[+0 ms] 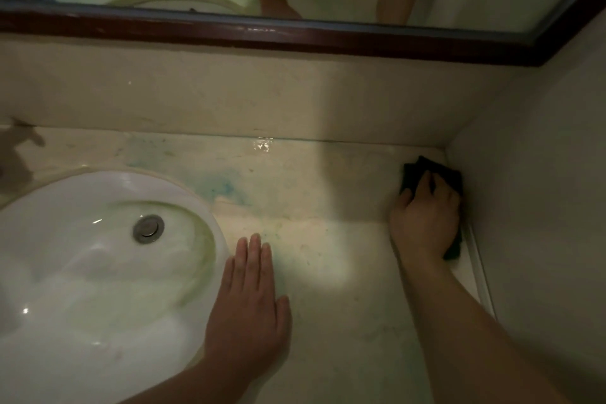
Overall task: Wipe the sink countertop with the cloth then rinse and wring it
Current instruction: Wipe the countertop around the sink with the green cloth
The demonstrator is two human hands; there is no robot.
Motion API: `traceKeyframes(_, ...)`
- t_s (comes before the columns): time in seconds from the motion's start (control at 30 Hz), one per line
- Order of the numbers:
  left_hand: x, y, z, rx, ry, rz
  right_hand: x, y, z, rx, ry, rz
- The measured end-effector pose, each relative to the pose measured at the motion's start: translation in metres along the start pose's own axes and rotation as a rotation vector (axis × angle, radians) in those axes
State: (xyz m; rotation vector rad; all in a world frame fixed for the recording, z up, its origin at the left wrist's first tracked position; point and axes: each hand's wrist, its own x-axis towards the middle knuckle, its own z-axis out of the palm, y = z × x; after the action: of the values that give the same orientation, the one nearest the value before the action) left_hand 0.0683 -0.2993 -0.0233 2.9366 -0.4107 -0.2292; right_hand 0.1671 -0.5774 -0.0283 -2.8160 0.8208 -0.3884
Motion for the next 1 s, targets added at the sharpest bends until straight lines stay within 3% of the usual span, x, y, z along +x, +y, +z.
traceKeyframes(0.17,0.001,-0.001,0.003,-0.008,0.013,0.007,0.021,-0.006,0.009,-0.114,-0.165,-0.027)
traceKeyframes(0.33,0.002,0.0,0.002,-0.001,0.024,0.01,0.035,-0.055,0.015,-0.086,-0.216,-0.05)
traceKeyframes(0.4,0.002,0.0,0.002,0.008,0.03,0.002,0.021,-0.071,0.017,-0.064,-0.222,-0.18)
traceKeyframes(0.57,0.001,0.001,0.0,0.034,0.033,-0.008,-0.033,-0.095,0.001,-0.06,-0.38,-0.7)
traceKeyframes(0.67,0.001,0.0,-0.001,0.041,0.041,-0.005,-0.093,-0.071,-0.033,0.001,-0.446,-0.837)
traceKeyframes(0.8,0.001,0.0,-0.004,0.045,0.013,-0.006,-0.177,-0.013,-0.069,-0.059,-0.562,-0.82)
traceKeyframes(0.87,0.002,0.002,-0.004,0.04,0.021,-0.014,-0.168,0.013,-0.068,-0.12,-0.51,-0.761)
traceKeyframes(1.0,0.001,0.002,-0.002,0.021,0.047,0.004,-0.089,0.039,-0.048,-0.193,-0.396,-0.39)
